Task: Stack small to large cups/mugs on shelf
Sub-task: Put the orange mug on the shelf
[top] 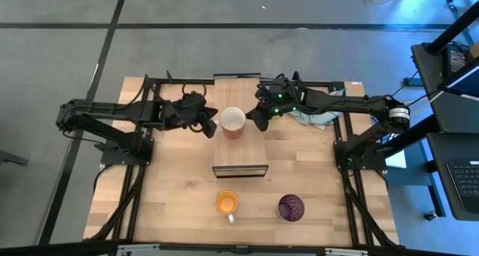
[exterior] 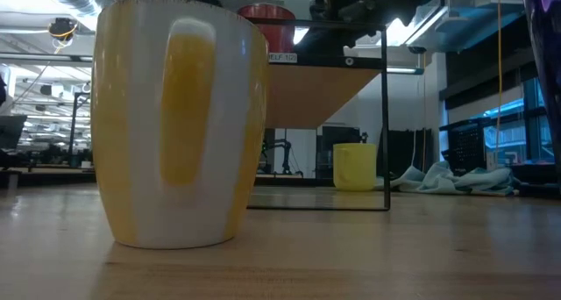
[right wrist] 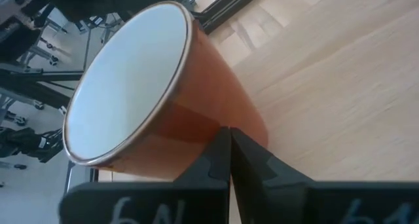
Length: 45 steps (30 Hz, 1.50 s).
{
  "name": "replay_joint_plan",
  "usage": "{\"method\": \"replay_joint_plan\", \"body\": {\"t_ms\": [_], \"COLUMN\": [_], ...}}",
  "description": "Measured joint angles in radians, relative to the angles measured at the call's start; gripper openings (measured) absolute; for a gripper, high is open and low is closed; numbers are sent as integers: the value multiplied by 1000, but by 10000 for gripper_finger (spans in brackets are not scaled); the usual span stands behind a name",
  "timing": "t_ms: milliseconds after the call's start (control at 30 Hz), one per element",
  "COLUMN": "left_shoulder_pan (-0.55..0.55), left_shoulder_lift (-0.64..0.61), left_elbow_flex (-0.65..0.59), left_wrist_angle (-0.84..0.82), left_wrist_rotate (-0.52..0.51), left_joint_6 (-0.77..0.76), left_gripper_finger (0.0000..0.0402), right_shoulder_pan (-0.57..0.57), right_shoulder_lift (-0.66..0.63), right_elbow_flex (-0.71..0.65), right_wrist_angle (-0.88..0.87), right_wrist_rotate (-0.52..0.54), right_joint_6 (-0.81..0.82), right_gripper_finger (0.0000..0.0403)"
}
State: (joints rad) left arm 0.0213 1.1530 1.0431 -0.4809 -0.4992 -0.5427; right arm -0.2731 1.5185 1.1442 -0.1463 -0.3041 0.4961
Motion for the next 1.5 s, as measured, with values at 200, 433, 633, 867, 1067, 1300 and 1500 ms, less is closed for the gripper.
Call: {"method": "replay_joint_plan", "body": {"t_ms": [200, 433, 633, 867, 1067, 1300, 1500], "left_shoulder_pan": [52, 43, 6, -17, -18, -18, -57], "left_shoulder_lift": [0, 1, 33, 77, 84, 57, 1], "left_elbow_flex": [0, 0, 0, 0, 0, 0, 0], "left_wrist_angle": [15, 26, 41, 60, 74, 69, 11], "left_wrist_rotate": [128, 183, 192, 189, 177, 135, 116], "left_joint_6": [29, 23, 3, -5, -3, 4, -6], "left_gripper_finger": [14, 14, 14, 14, 14, 14, 14], "right_shoulder_pan": [10, 11, 13, 38, 56, 37, -10], "right_shoulder_lift": [0, 0, 0, 0, 0, -22, -98], "right_elbow_flex": [0, 0, 0, 0, 0, 0, 0], "right_wrist_angle": [0, -2, -14, -24, -63, -71, -155], "right_wrist_rotate": [20, 24, 25, 29, 24, 81, 122], "right_joint_6": [0, 0, 21, 25, 23, -5, -30], "right_gripper_finger": [6, 6, 6, 6, 6, 6, 6]}}
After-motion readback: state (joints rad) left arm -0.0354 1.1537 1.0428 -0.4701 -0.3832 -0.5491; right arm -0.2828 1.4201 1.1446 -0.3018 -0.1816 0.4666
